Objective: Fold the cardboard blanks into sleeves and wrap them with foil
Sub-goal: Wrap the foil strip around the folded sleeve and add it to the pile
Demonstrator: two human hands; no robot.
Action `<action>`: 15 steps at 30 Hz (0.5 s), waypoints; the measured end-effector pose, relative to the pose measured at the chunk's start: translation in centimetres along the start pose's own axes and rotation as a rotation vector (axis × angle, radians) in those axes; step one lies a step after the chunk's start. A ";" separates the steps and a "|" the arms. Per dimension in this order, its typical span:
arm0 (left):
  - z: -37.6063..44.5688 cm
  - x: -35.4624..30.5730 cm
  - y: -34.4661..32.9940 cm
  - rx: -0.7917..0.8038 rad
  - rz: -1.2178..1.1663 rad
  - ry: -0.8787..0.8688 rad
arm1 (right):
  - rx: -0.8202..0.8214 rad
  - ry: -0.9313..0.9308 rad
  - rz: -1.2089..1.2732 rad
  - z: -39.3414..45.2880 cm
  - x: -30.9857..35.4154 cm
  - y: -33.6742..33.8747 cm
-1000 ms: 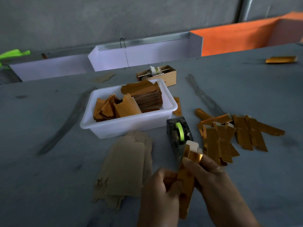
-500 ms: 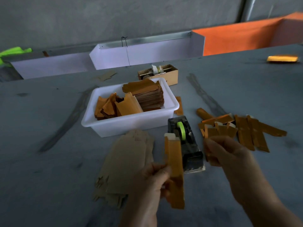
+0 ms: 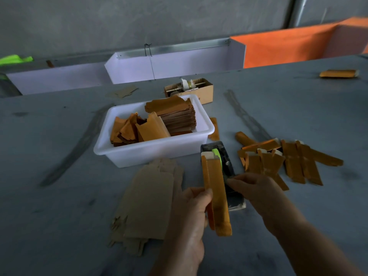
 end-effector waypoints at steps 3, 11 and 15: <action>0.1 0.3 -0.5 0.006 0.027 0.003 | -0.006 -0.008 0.004 0.0 0.1 -0.1; 0.3 0.3 -0.5 0.028 0.057 -0.020 | 0.030 -0.050 0.270 -0.2 -0.2 -0.7; 0.4 0.3 -0.6 0.065 0.029 -0.009 | 0.098 -0.066 0.444 -0.9 0.0 -0.7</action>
Point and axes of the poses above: each hand's wrist, its own z-axis towards the middle knuckle, its own y-axis out of the back of the hand, x = y × z, the point moved 8 cm from there along z, towards the middle knuckle, and after that the axes turned 1 degree about -x, right-handed, at the moved point
